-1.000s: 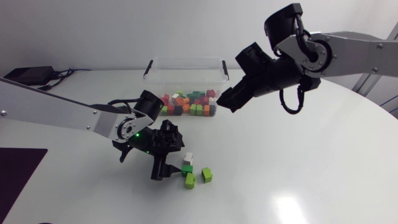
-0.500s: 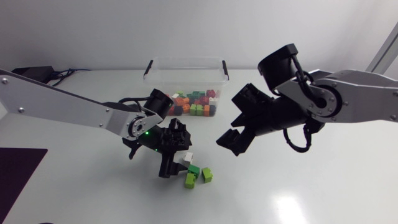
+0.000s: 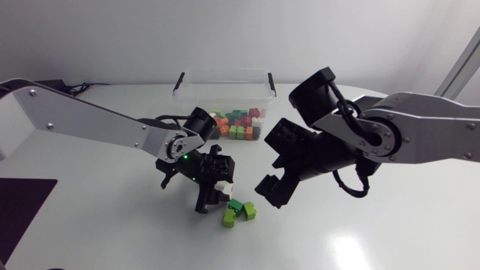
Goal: Place the duplo bricks in the container
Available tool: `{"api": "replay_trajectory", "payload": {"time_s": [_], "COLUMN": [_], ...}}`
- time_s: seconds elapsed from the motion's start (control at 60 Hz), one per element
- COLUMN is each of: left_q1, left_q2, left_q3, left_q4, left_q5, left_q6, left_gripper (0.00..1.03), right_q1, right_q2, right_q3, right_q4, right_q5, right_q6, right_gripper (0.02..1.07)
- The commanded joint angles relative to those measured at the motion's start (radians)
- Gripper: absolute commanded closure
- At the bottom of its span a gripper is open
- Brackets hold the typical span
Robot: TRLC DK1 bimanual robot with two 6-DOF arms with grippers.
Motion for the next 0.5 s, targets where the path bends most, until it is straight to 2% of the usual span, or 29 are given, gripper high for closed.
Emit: {"api": "replay_trajectory", "payload": {"time_s": [0.0,0.033,0.083,0.35,0.483], "left_q1": [0.002,0.001,-0.001,0.008,0.019], "left_q2": [0.025,0.028,0.031,-0.009,-0.067], "left_q3": [0.022,0.020,0.020,0.016,-0.007], "left_q4": [-0.016,-0.021,-0.034,-0.108,-0.125], "left_q5": [0.001,0.001,0.001,-0.012,-0.022], "left_q6": [0.009,0.007,0.007,0.004,-0.001], "left_gripper": [0.71,0.76,0.77,0.78,0.78], "right_q1": [0.011,0.012,0.021,0.074,0.081], "right_q2": [0.039,0.053,0.073,0.185,0.220], "right_q3": [-0.029,-0.031,-0.036,-0.008,0.012], "right_q4": [-0.009,-0.009,-0.009,-0.010,-0.030], "right_q5": [0.006,0.006,0.006,0.071,0.072], "right_q6": [0.022,0.022,0.027,0.076,0.086], "right_gripper": [0.07,0.07,0.07,0.11,0.14]}}
